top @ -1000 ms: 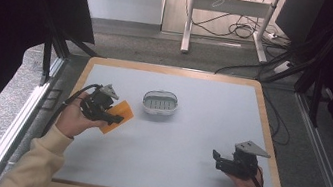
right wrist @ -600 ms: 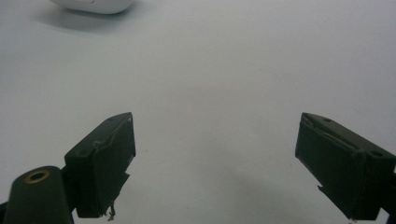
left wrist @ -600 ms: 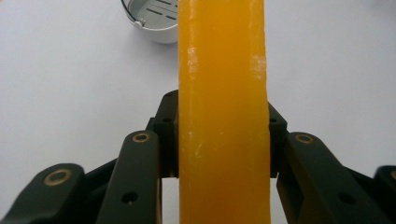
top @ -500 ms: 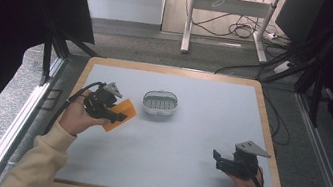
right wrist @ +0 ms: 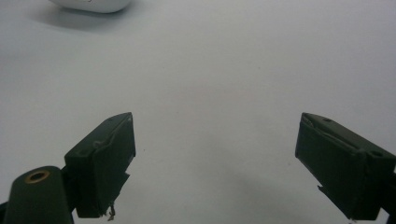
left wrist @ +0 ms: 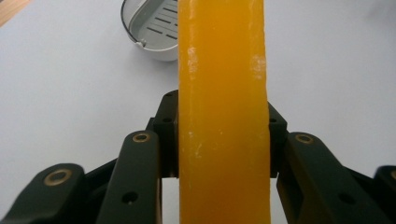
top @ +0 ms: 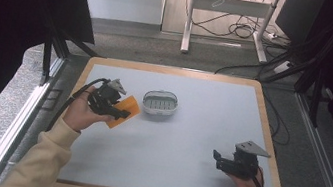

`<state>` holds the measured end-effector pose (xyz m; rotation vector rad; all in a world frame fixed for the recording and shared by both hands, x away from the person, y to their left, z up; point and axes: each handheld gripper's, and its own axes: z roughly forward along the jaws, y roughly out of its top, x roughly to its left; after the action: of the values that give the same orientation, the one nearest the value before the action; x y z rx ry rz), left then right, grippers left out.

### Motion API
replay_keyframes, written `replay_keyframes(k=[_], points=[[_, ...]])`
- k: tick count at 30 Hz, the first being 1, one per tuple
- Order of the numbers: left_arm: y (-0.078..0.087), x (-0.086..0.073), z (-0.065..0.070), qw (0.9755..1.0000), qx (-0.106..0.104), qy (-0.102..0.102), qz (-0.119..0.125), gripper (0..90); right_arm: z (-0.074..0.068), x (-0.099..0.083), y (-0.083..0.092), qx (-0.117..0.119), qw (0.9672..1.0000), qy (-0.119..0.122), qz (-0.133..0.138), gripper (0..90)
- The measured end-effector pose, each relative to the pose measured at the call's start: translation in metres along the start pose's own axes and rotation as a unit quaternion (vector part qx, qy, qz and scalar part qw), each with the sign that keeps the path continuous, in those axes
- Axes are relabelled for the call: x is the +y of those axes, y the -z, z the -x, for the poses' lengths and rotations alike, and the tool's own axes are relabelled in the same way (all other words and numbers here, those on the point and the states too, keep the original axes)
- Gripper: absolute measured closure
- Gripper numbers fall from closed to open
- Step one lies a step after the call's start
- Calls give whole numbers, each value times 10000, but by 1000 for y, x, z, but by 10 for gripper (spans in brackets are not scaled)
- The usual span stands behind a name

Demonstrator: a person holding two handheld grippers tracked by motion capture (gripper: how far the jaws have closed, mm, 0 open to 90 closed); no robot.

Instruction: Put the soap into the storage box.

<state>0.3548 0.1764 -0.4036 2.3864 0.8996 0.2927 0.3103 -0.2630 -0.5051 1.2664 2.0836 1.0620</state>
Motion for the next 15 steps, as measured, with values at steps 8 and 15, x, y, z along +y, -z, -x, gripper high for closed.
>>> replay_keyframes(k=[8, 15], points=[[-2, 9, 1, 9999, 5, -129, -67, 621, 0, 0, 0, -1, 10000, 6, -7, 125], [-5, 15, 2, 9998, -4, -175, -59, 621, 1, 0, 0, -9, 10000, 3, -36, 125]])
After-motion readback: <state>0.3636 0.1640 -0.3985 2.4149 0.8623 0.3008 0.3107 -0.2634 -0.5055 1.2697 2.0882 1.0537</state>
